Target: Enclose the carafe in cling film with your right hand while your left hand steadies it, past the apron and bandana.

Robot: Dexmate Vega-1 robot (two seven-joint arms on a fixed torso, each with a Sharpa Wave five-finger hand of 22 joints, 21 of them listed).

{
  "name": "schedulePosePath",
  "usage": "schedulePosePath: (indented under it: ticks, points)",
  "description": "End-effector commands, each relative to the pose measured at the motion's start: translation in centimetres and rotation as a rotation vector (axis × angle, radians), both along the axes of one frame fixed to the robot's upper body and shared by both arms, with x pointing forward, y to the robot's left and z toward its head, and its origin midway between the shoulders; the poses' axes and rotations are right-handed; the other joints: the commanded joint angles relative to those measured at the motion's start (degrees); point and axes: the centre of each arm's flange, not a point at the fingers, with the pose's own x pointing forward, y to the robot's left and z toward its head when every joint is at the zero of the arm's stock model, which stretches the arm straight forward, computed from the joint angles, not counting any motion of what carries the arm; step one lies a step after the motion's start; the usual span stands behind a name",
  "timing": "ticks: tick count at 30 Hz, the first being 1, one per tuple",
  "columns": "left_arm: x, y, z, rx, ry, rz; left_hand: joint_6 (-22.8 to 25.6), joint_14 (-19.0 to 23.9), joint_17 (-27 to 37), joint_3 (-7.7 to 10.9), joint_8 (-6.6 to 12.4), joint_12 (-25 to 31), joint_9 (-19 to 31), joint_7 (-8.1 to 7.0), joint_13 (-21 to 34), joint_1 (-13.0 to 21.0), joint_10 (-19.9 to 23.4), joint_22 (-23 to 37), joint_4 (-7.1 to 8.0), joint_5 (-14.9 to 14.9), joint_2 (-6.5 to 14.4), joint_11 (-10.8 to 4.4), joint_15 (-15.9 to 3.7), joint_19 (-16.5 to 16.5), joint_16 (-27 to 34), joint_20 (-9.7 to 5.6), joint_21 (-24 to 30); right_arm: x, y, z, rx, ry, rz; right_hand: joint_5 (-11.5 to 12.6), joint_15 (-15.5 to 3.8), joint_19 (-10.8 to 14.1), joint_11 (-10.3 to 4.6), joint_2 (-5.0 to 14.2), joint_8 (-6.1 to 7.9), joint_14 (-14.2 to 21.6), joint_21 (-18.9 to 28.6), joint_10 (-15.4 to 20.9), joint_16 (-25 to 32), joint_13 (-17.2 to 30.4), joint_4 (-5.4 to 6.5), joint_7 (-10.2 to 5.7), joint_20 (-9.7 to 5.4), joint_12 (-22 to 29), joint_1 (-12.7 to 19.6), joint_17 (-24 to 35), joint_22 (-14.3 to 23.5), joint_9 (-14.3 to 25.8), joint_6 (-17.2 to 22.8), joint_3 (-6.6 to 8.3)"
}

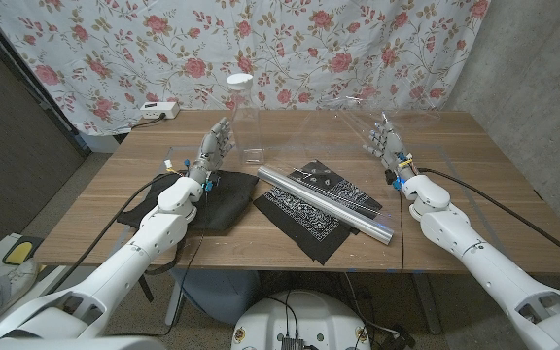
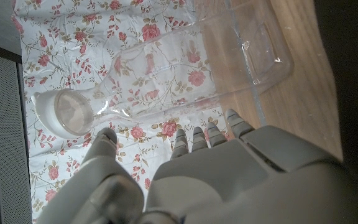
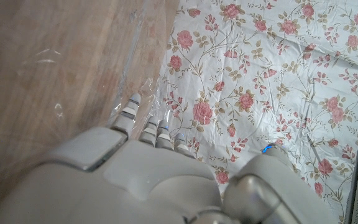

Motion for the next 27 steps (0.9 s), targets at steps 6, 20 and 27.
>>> schedulePosePath:
  ticks: [6,20,27]
  points:
    - [-0.4,0.2,0.1,0.006,-0.016,-0.008,0.1,-0.6,0.1,0.35,0.25,0.3,0.1,-0.6,0.1,0.6,-0.4,0.1,-0.13,0.2,0.1,0.19,0.36,0.0,0.4,0.58,0.2,-0.6,0.4,-0.6,0.006,0.016,-0.011,0.2,0.53,-0.2,0.27,0.13,0.28,0.1,0.3,0.2,0.3,0.0,-0.05,-0.18,0.47,0.3,0.5,0.0,0.2,0.2,-0.5,0.42]
    - [-1.1,1.1,-0.8,-0.051,-0.067,0.084,2.8,1.1,0.1,0.5,0.96,1.3,0.1,-0.88,0.1,1.4,2.3,0.1,-0.66,0.2,0.9,-0.57,-0.37,1.3,1.0,0.45,0.7,-2.0,0.8,-0.2,-0.021,-0.009,-0.038,0.1,0.5,-0.3,0.4,0.21,0.36,0.5,0.3,0.8,0.5,-0.2,-0.09,-0.29,0.44,0.5,0.5,-0.2,0.2,0.2,-0.2,0.39]
    - [-1.5,1.2,-1.0,-0.065,-0.078,0.109,3.6,1.6,0.1,0.51,1.06,1.5,0.1,-0.82,0.1,1.7,3.0,0.1,-0.9,0.2,1.0,-0.73,-0.63,1.8,1.0,0.25,0.9,-1.9,0.7,-0.4,-0.052,-0.004,-0.047,0.1,0.54,-0.3,0.49,0.24,0.35,0.4,0.4,0.9,0.5,-0.3,-0.11,-0.23,0.44,0.4,0.5,-0.2,0.2,0.2,-0.2,0.37]
